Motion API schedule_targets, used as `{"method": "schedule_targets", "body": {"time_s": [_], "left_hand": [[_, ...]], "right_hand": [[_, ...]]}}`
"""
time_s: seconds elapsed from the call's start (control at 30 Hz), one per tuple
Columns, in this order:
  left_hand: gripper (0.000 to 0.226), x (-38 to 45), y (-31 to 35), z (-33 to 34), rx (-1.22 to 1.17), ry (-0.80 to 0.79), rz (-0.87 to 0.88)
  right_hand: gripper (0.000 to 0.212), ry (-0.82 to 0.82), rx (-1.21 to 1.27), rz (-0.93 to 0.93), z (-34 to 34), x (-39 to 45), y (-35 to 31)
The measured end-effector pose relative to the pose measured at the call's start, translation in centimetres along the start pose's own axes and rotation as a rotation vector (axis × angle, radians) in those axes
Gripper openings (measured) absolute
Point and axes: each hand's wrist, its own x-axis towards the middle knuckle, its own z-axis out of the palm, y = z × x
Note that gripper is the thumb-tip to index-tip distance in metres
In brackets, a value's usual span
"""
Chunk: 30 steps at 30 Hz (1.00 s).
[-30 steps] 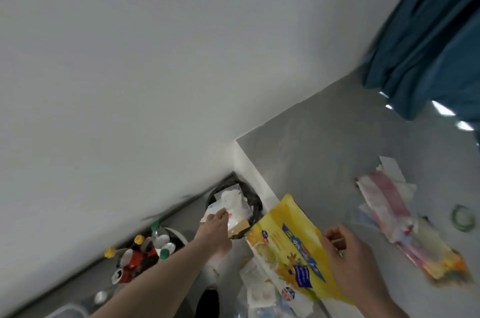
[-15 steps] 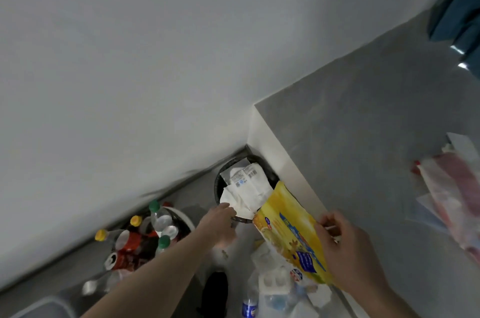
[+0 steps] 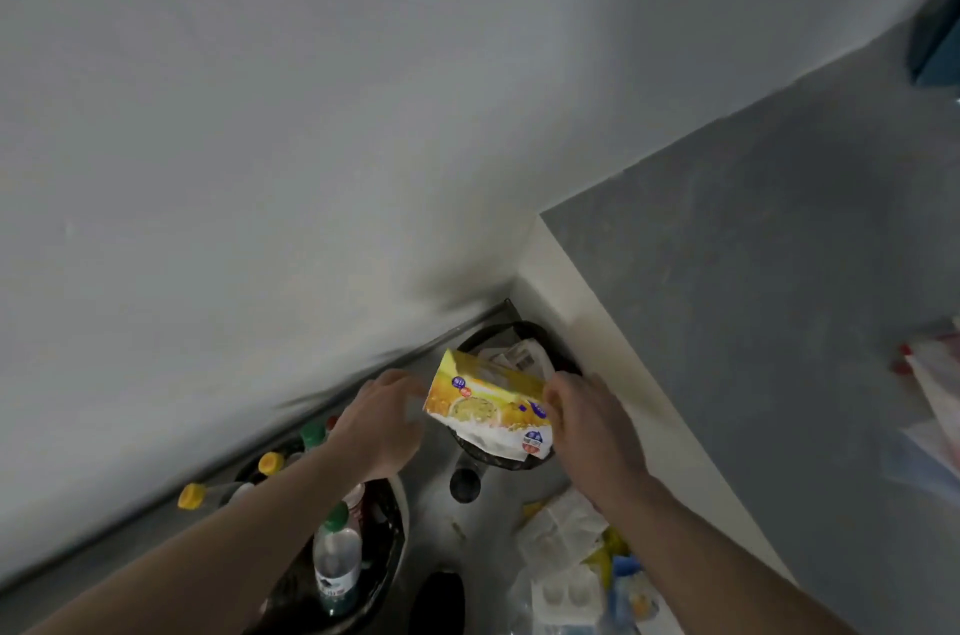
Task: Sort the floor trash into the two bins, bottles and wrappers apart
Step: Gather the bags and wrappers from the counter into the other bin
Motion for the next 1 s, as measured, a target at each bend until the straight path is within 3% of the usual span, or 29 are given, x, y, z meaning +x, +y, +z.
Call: {"method": "schedule_targets", "body": {"time_s": [0.1,0.2,0.63,0.77,0.9,1.0], "left_hand": [[0.045,1.1,-1.5,1.0,0.002,0.000,0.018],[0.044,2.2,-2.8,2.0,0.000,0.017,0.047],[0.052,7.9,-3.1,6.4,0.042,0.008,0.178],[0.055,8.7,-2.8,7.3,0.077,-0.006,0.183],[0.051,7.6,-2.3,7.2,0.109,-0.023,0.168],[0.048,5.2,-1.5,6.3,0.093,-0.016,0.119]], "right_hand": [[0.014,-0.189,-0.160,-0.028,6.8,1.1,1.4],[0.024,-0.258,-0.262,-0.032,12.2,2.2,2.6],[0.039,-0.554,-0.092,0.316,24.5,9.1,6.0],[0.059,-0.711,-0.103,0.383,27.5,10.3,6.9],[0.075,-0.668,0.036,0.402,26.7,9.1,6.5],[0.101,-0.579,0.075,0.324,22.4,6.4,5.5]]}}
